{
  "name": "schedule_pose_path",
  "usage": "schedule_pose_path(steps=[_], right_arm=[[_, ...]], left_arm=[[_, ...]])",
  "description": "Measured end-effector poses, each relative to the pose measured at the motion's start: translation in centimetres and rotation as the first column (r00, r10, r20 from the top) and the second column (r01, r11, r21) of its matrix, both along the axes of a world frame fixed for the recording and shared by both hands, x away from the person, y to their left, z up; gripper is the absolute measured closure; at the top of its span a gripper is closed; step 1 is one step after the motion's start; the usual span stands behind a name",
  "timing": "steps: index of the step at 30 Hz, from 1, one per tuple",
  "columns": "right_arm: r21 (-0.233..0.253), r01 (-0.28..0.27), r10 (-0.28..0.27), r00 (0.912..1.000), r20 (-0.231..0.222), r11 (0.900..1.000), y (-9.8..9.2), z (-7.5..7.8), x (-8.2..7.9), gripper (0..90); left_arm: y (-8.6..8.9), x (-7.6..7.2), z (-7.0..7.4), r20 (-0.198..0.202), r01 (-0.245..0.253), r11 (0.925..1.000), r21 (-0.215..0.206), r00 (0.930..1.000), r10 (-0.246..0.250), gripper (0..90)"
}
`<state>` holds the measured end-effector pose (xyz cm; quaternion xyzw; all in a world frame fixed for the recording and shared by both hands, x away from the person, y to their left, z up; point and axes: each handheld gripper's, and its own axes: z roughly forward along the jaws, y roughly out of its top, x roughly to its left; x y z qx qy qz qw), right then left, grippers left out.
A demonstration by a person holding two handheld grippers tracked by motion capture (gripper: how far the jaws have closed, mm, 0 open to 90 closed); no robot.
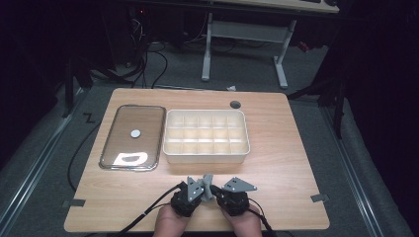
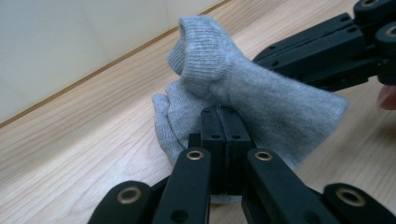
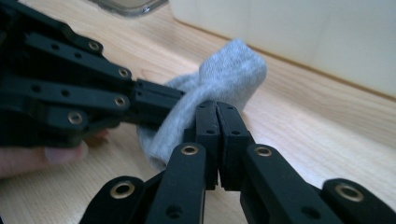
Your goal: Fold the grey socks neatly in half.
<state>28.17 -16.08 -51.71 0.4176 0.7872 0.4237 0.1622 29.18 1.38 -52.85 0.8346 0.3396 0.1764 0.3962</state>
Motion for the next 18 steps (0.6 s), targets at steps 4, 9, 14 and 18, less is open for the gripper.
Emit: schedule_pose_path(steps=[4, 9, 14, 18], right_arm=[[0.030, -0.006, 0.007, 0.9999, -0.016, 1.000, -0.3, -0.1, 0.5, 90.0], [0.050, -0.002, 0.003, 0.9999, -0.015, 0.999, -0.9, 0.0, 0.5, 89.9], [0.084, 0.020, -0.019, 0.9997, -0.015, 0.996, -2.3, 0.3, 0.6, 89.9], [0.080, 0.019, -0.017, 0.9993, -0.034, 0.997, -2.5, -0.1, 0.9, 89.7]], left_arm=[[-0.6, 0.1, 0.1, -0.004, -0.011, 0.9999, 0.004, 0.9999, 0.011, 90.0], [-1.2, 0.5, 0.4, -0.029, 0.009, 0.9998, 0.018, 0.9995, -0.009, 89.9], [1.1, -0.1, 1.8, -0.044, -0.010, 0.9934, -0.114, 0.9990, 0.005, 79.8], [4.4, -0.1, 1.7, 0.001, -0.102, 0.9855, -0.135, 0.9947, 0.103, 90.0]])
